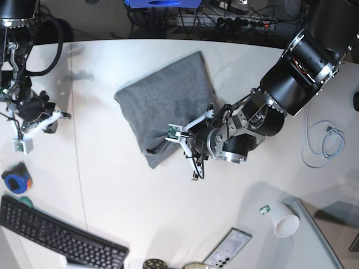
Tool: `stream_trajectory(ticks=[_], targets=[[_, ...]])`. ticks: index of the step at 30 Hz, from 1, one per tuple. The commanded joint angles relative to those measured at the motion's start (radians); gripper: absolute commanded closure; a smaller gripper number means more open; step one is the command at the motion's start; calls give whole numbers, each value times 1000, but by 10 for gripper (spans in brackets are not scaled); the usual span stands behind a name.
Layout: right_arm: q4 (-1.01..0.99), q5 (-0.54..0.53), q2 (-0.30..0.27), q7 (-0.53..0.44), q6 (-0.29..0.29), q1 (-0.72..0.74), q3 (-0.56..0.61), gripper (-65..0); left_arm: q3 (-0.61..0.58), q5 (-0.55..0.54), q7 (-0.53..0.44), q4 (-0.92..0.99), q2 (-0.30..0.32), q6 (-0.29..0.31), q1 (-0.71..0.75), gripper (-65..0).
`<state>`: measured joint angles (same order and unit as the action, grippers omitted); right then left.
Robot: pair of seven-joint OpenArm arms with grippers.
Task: Layout the t-shirt on the table in an organized manner, then fold the t-shirt properly
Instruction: 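Drag the shirt corner with the left gripper to rotate the bundle, then tuck and smooth the shirt's hem edge with the left gripper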
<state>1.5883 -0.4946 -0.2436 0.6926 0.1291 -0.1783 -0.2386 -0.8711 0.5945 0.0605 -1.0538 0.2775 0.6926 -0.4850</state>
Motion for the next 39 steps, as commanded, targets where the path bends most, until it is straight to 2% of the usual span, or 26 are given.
stream_trajectory(ticks=[1,5,9,13,21,25,27,36,39], targets=[[16,-6,-6,-20,-1,9,-23,0,6,-6,-32,-3,1,-4,-40,0],[16,-6,36,-12,-1,9,-66,0,6,-6,-86,16,-7,6,-63,0],[16,-6,62,16,-1,9,-114,0,-73,-6,-130,16,-8,6,-68,0],[16,-6,63,23,-1,9,-143,0,-142,-8,-139,16,-11,6,-88,0],[-1,-5,65,22,-3,-7,-138,0,-159,-6,-189,22,-74,6,-120,0],[-56,-6,66,22,-3,-7,-133,0,-156,-6,-209,91,-131,6,-133,0],[-76,-6,80,22,-3,-7,-133,0,-158,-6,-215,114,-140,6,-137,0],[-82,-5,91,19,-3,-5,-133,0,-155,-6,-205,109,-131,6,-126,0],[-82,-5,91,19,-3,-3,-133,0,-148,-6,-205,109,-111,6,-122,0]])
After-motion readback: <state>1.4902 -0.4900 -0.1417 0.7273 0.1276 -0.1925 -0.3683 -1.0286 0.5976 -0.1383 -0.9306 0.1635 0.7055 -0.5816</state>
